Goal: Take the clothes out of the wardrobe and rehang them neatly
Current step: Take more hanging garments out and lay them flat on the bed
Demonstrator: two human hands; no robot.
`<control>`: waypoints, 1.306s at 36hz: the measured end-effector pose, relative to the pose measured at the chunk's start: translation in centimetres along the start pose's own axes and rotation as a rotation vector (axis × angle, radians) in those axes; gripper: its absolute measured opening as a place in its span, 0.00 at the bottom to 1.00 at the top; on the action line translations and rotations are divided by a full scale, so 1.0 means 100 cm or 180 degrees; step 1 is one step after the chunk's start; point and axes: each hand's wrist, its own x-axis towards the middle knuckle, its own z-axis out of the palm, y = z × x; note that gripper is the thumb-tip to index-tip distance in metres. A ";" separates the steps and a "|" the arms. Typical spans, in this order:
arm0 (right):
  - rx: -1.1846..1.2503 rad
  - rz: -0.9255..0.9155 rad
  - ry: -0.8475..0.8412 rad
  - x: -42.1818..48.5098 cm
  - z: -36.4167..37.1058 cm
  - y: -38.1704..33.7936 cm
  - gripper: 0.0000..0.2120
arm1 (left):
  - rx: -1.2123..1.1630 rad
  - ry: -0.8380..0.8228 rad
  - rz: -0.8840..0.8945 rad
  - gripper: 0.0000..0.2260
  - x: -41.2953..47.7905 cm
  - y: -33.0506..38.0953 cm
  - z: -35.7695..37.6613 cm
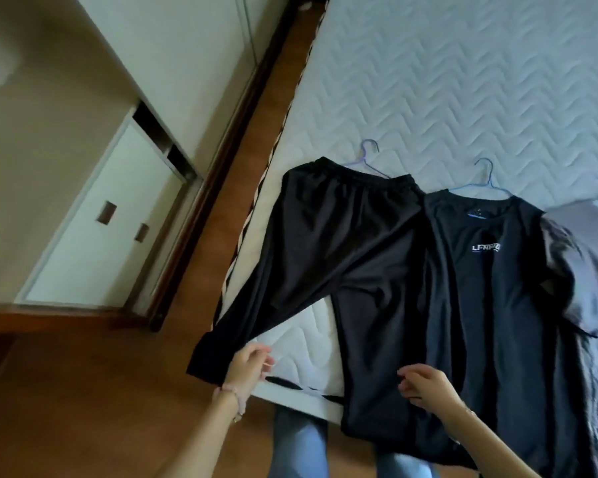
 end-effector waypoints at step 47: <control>0.2243 0.0448 -0.0823 0.088 0.279 -0.011 0.14 | 0.2023 0.0799 -0.0041 0.20 0.127 -0.084 -0.102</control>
